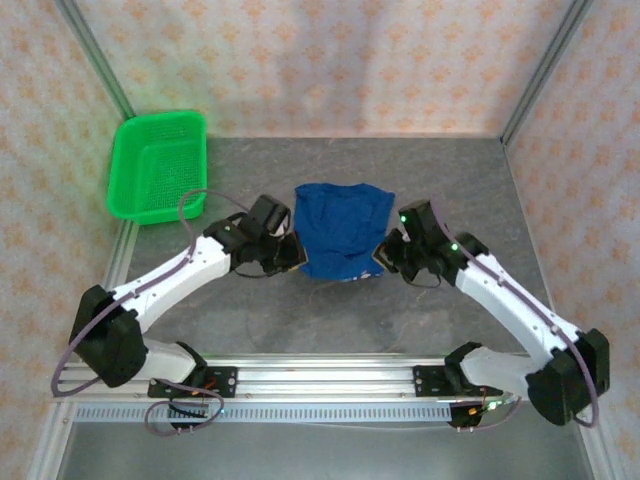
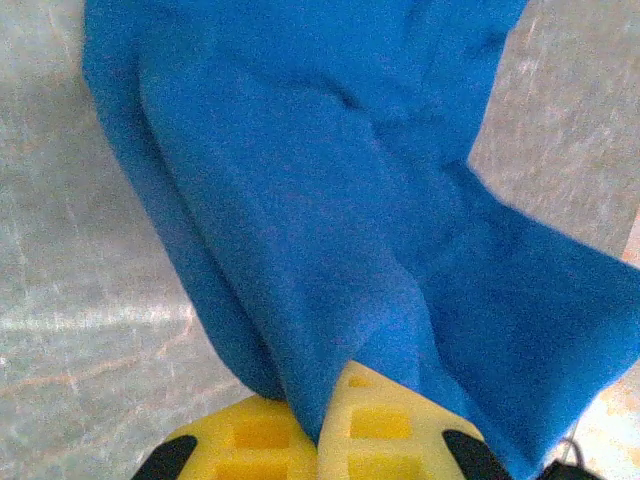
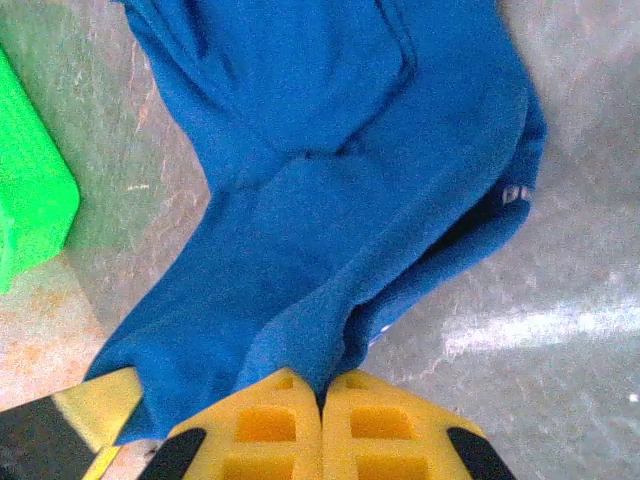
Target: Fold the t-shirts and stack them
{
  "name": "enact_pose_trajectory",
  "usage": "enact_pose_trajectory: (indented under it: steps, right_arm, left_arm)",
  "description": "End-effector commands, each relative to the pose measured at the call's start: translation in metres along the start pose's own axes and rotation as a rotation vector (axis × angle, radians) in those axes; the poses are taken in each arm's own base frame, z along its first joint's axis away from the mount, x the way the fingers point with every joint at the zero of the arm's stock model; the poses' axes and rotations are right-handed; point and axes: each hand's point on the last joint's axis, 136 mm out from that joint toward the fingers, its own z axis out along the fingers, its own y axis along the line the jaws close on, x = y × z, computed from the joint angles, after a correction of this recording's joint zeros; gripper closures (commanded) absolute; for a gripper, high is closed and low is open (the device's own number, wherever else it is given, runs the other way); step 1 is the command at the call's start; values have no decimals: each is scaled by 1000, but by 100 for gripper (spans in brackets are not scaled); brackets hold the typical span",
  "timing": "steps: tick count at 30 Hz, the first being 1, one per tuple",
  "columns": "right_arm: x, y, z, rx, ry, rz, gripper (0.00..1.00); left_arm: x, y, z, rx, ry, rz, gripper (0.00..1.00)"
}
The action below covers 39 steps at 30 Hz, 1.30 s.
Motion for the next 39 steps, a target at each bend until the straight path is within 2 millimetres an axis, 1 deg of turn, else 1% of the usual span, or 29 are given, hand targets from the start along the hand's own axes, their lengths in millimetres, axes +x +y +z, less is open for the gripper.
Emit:
enact_pose_trajectory:
  steps: [1,3,8,11,14,16,17,21,23,26,29,31,32,33,34,35,36,37,38,39]
  right_arm:
    - [-24,18,1,2,-2,-72,100]
    - [-40,26,4,13,-2,-87,100]
    - [-83,39,14,24,-9,-86,100]
    - [-101,40,25,38,13,-83,100]
    - [-116,34,37,75,23,-80,100]
    - [-127,31,44,84,24,-71,100]
    - [-132,29,46,90,23,-66,100]
    - [-149,19,61,110,34,-40,100]
    - [-159,16,69,117,31,-30,100]
    - [-170,11,83,129,45,-17,100]
    - [-181,7,99,139,52,-4,100]
    - [-194,6,110,139,54,18,100]
    - [-201,7,112,131,45,25,97]
    - [-211,8,115,126,27,40,88]
    - [-223,9,117,111,12,64,72]
    - [-235,17,114,75,-4,78,63]
    - [-248,28,108,26,-31,85,57]
    - [-262,41,97,-14,-72,78,52]
    - [-273,51,83,-42,-111,69,49]
    - [-282,63,65,-66,-147,48,44]
  left_arm:
    - [-24,-13,-10,25,5,18,100]
    - [-41,-19,-10,24,1,28,100]
    - [-85,-33,2,45,2,14,100]
    - [-108,-41,9,50,2,16,100]
    - [-128,-43,17,39,1,14,100]
    - [-141,-44,23,36,1,9,100]
    - [-147,-40,31,26,9,0,100]
    - [-168,-33,48,2,11,-14,100]
    - [-176,-28,59,-8,21,-25,100]
    - [-187,-21,76,-24,35,-39,100]
    - [-202,-20,92,-20,39,-50,100]
    - [-216,-25,101,-2,32,-57,93]
    - [-223,-28,102,7,23,-62,83]
    - [-234,-35,101,28,3,-64,65]
    - [-244,-44,98,55,-21,-73,53]
    - [-254,-52,93,83,-42,-87,46]
    - [-265,-66,85,125,-71,-94,41]
    - [-276,-78,71,162,-105,-97,38]
    - [-284,-88,59,188,-136,-98,36]
    - [-294,-96,41,217,-172,-101,34]
